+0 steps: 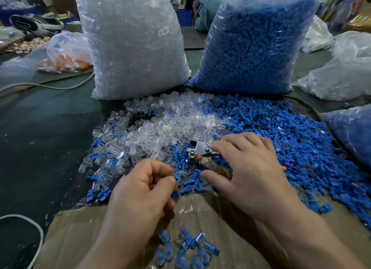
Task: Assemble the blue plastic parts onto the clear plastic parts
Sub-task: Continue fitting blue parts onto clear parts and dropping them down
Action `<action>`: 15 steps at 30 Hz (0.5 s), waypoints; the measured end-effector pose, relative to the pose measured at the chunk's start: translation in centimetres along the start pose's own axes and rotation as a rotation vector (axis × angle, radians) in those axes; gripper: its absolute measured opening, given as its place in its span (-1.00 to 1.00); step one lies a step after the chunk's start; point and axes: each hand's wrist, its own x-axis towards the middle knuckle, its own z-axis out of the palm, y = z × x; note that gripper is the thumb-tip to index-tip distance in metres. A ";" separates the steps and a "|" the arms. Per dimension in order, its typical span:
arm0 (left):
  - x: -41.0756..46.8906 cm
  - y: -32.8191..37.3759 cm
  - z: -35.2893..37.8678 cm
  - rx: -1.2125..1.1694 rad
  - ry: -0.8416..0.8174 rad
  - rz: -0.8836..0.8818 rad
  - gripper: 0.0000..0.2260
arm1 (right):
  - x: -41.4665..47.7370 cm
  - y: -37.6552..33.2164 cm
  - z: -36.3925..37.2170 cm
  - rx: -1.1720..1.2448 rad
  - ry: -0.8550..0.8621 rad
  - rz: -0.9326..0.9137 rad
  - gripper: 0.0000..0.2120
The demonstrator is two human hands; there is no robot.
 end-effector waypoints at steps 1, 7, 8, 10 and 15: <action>-0.1 0.1 0.1 0.009 0.013 0.010 -0.79 | -0.3 -0.9 -0.2 0.050 0.039 -0.044 -0.56; -0.8 0.4 -0.2 0.120 0.020 0.231 -0.89 | -1.0 -3.3 0.5 0.151 -0.026 -0.225 -0.72; -0.9 0.5 -0.3 0.141 0.018 0.273 -0.92 | -1.1 -3.2 0.5 0.165 -0.013 -0.225 -0.72; -0.8 0.7 -0.6 0.117 0.019 0.299 -0.94 | -1.1 -3.1 0.5 0.186 0.032 -0.220 -0.72; -0.4 0.9 -1.1 0.018 -0.148 0.101 -0.62 | -1.2 -3.6 0.1 0.213 0.050 -0.273 -0.73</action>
